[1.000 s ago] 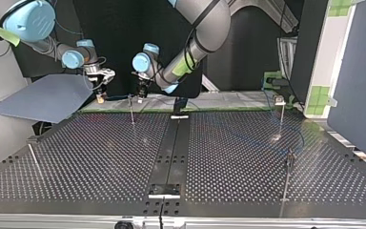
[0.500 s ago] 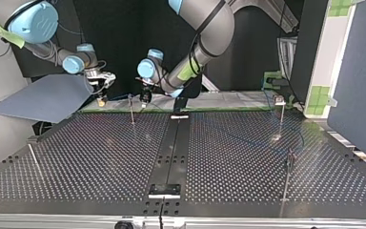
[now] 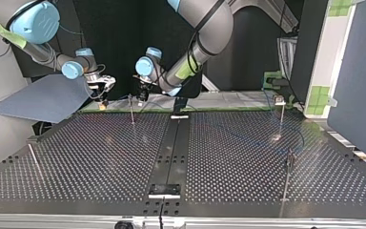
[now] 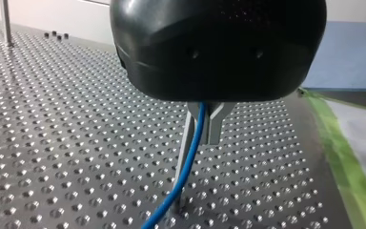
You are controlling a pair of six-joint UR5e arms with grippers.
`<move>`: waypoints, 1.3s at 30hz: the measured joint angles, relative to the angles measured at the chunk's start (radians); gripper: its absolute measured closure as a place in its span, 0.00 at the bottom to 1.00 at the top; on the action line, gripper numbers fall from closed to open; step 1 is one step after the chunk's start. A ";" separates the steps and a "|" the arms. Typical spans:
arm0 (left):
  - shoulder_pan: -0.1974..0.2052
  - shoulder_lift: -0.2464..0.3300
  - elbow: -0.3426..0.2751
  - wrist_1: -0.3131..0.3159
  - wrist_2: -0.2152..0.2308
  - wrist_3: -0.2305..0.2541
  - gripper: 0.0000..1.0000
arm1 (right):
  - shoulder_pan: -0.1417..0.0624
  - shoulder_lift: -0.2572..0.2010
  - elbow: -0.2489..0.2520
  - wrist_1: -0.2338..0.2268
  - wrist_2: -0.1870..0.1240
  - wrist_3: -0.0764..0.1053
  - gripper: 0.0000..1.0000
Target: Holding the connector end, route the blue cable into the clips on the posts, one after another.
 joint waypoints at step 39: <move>0.088 -0.001 0.050 -0.040 0.020 -0.002 1.00 | 0.000 0.000 -0.075 0.004 0.057 0.072 1.00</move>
